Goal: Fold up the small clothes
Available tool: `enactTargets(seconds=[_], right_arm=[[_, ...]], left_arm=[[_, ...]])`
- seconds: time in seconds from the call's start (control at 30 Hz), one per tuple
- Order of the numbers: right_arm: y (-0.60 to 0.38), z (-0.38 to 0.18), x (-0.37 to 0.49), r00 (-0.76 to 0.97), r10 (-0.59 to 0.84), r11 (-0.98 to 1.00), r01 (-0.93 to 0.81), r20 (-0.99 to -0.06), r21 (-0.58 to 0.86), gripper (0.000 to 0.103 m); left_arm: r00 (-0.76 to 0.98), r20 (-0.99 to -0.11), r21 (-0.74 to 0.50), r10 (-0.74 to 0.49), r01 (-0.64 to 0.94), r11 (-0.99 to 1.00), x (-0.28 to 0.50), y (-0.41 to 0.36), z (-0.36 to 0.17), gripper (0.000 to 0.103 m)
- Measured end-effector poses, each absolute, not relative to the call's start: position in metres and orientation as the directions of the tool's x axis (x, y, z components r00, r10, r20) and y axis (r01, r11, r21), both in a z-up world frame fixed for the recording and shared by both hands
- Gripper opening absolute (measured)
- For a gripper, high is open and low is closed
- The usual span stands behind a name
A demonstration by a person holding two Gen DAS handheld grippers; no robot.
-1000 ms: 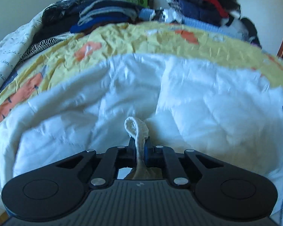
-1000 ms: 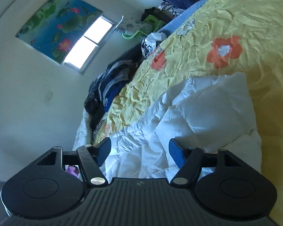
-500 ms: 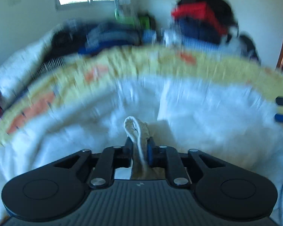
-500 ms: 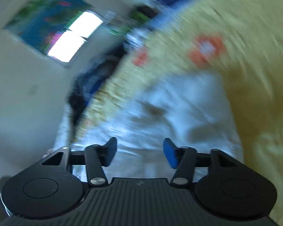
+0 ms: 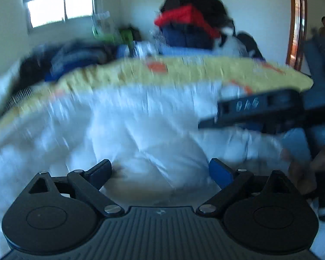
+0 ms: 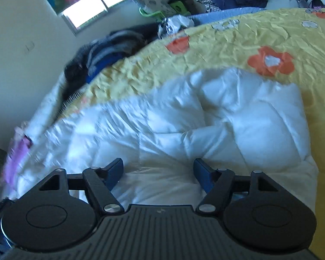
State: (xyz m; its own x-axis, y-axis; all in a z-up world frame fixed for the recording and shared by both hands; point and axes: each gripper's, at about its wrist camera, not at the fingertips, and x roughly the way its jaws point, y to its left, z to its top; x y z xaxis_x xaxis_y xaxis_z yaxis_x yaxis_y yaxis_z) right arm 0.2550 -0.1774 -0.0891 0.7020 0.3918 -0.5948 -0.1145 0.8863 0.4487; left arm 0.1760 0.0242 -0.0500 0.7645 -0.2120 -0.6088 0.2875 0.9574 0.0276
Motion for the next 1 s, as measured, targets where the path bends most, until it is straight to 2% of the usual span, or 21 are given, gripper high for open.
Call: enactTargets(seconds=[0.1, 0.23, 0.37, 0.43, 0.47, 0.6, 0.67, 0.73, 0.83, 0.9, 1.0], right_arm=[[-0.172, -0.094, 0.252, 0.69, 0.393, 0.9, -0.151, -0.608, 0.41, 0.076], [-0.16, -0.082, 0.257, 0.685, 0.361, 0.921, -0.153, -0.633, 0.359, 0.075], [-0.154, -0.063, 0.252, 0.724, 0.394, 0.905, -0.2, -0.566, 0.375, 0.081], [-0.149, -0.075, 0.262, 0.675, 0.391, 0.91, -0.183, -0.626, 0.372, 0.089], [-0.15, -0.087, 0.269, 0.638, 0.398, 0.907, -0.165, -0.659, 0.388, 0.089], [-0.16, -0.085, 0.267, 0.655, 0.413, 0.888, -0.137, -0.633, 0.438, 0.086], [-0.168, -0.07, 0.256, 0.705, 0.433, 0.861, -0.138, -0.562, 0.49, 0.084], [-0.17, -0.054, 0.244, 0.743, 0.456, 0.836, -0.168, -0.491, 0.522, 0.084], [-0.154, -0.039, 0.232, 0.702, 0.554, 0.771, -0.229, -0.448, 0.594, 0.082], [-0.128, -0.041, 0.227, 0.61, 0.672, 0.665, -0.25, -0.419, 0.704, 0.082], [-0.048, -0.051, 0.22, 0.403, 0.829, 0.515, -0.281, -0.388, 0.81, 0.082]], left_arm=[[0.734, -0.65, 0.016, -0.196, 0.271, 0.962, 0.183, 0.029, -0.071, 0.099], [0.732, -0.66, 0.018, -0.168, 0.239, 0.971, 0.189, 0.026, -0.087, 0.099], [0.75, -0.644, 0.045, -0.151, 0.234, 0.971, 0.183, 0.027, -0.093, 0.099], [0.755, -0.637, 0.045, -0.156, 0.238, 0.97, 0.181, 0.028, -0.092, 0.099], [0.756, -0.635, 0.045, -0.162, 0.246, 0.968, 0.18, 0.028, -0.09, 0.099], [0.794, -0.585, 0.044, -0.168, 0.238, 0.97, 0.157, 0.045, -0.067, 0.098], [0.841, -0.516, 0.015, -0.161, 0.197, 0.98, 0.131, 0.074, -0.044, 0.098], [0.898, -0.433, 0.028, -0.081, 0.103, 0.994, 0.1, 0.109, -0.022, 0.099], [0.937, -0.332, 0.068, 0.11, -0.093, 0.993, 0.064, 0.169, -0.005, 0.101], [0.912, -0.309, 0.067, 0.268, -0.26, 0.963, 0.045, 0.214, -0.003, 0.101], [0.825, -0.334, 0.001, 0.456, -0.484, 0.875, 0.02, 0.276, -0.004, 0.101]])
